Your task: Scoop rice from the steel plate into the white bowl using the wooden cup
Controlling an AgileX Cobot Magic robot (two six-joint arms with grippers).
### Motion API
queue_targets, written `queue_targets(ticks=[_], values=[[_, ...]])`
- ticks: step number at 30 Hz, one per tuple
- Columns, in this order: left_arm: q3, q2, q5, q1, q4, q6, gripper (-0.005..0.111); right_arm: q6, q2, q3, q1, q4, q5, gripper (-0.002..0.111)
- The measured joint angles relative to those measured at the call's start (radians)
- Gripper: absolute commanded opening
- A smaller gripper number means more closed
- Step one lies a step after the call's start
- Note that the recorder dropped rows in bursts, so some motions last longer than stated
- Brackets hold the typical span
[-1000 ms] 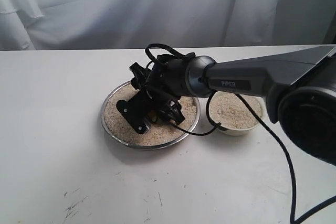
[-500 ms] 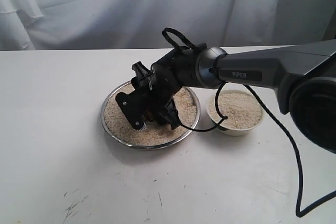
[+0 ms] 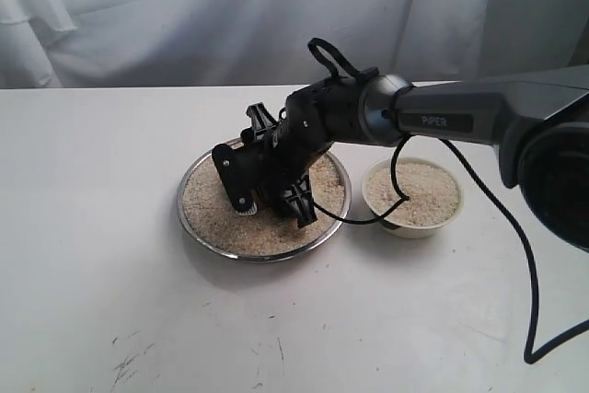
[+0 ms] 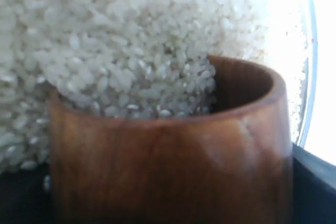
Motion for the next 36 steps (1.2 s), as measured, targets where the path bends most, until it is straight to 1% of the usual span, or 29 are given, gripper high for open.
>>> queue_targets(ticks=[12,33,36], values=[[0.000,0.000,0.000,0.000,0.000,0.000,0.000,-0.093,0.000,0.000,-0.018,0.194,0.014,0.000],[0.000,0.000,0.000,0.000,0.000,0.000,0.000,-0.150,0.000,0.000,-0.019,0.279,0.033,0.000],[0.000,0.000,0.000,0.000,0.000,0.000,0.000,-0.163,0.000,0.000,-0.028,0.334,0.039,0.000]])
